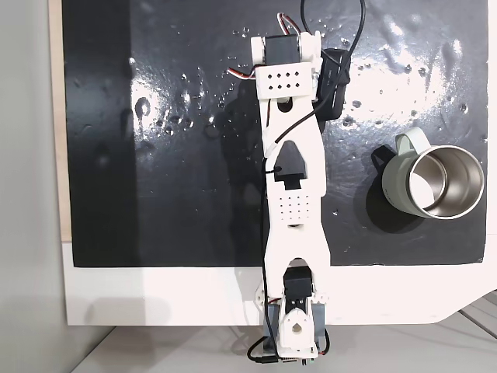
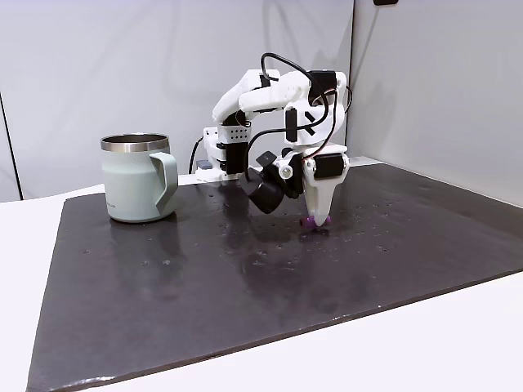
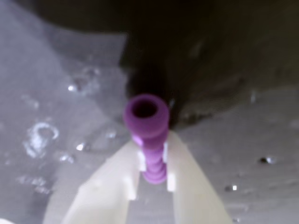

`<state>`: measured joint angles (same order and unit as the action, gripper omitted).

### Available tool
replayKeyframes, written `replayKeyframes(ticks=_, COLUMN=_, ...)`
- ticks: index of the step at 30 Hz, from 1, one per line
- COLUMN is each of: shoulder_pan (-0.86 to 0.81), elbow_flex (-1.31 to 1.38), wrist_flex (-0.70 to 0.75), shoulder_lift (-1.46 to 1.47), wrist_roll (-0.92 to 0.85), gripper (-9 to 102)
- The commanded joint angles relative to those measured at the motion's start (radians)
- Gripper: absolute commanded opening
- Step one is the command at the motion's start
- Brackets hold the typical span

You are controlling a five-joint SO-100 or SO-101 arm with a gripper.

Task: Grasp a pengrip and put it in the cup.

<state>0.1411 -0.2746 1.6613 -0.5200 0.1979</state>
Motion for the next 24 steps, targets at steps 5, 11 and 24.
replayKeyframes(ticks=5, shoulder_pan=-0.02, elbow_flex=-0.172, wrist_flex=0.018, shoulder_lift=-0.534, wrist_roll=-0.014, gripper=0)
replayKeyframes(ticks=11, shoulder_pan=-0.064, elbow_flex=-0.25, wrist_flex=0.009, shoulder_lift=-0.819, wrist_roll=-0.054, gripper=0)
replayKeyframes(ticks=24, shoulder_pan=-0.302, elbow_flex=-0.511, wrist_flex=0.026, shoulder_lift=-1.091, wrist_roll=-0.212, gripper=0)
